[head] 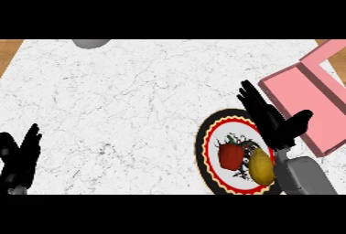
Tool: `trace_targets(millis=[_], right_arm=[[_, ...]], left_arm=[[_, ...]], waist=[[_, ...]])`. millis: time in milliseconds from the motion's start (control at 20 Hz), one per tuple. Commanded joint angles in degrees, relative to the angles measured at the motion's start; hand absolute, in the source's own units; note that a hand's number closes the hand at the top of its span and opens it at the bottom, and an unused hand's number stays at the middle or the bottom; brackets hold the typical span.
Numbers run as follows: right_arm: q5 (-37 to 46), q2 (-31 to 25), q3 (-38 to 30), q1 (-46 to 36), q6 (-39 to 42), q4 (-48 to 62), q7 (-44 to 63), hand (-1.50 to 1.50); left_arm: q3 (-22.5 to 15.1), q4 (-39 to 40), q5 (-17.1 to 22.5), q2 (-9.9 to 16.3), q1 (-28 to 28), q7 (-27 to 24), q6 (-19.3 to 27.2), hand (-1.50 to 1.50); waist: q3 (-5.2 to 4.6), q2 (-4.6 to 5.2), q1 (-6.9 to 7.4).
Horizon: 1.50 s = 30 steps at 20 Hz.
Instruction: Pick the bell pepper from the plate and place it in the cardboard box
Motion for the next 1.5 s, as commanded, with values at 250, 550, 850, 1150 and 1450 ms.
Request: trace_targets(millis=[250,550,850,1150,1450], right_arm=[[7.3,-6.9,-7.4,6.3,-15.7,-15.0,4.5,-1.5],[24.5,-5.1,-8.0,14.8,-34.0,-26.9,-8.7,-1.5],[40.6,-11.4,3.2,28.4,-32.5,-43.1,5.8,-1.5],[52.9,-22.5,4.7,31.1,-20.4,-43.4,25.8,-1.5],[55.0,-26.9,8.6,27.0,-2.9,-52.1,48.9,-1.5]], left_arm=[[1.8,-14.5,5.7,0.6,-3.4,-4.6,-7.8,0.0],[0.3,-15.2,7.5,-1.2,-2.4,-3.2,-9.6,0.0],[1.6,-19.4,9.6,1.1,-1.0,-1.0,-12.3,0.0],[1.8,-17.8,9.2,0.4,-1.6,-2.6,-12.4,0.0],[1.0,-18.0,9.6,0.5,-4.8,-0.6,-13.2,0.0]], waist=[[-1.37,-2.36,-1.13],[-1.26,-1.67,-1.48],[-1.39,-1.2,0.69],[-1.79,-0.52,1.8],[-1.7,-0.11,3.23]])
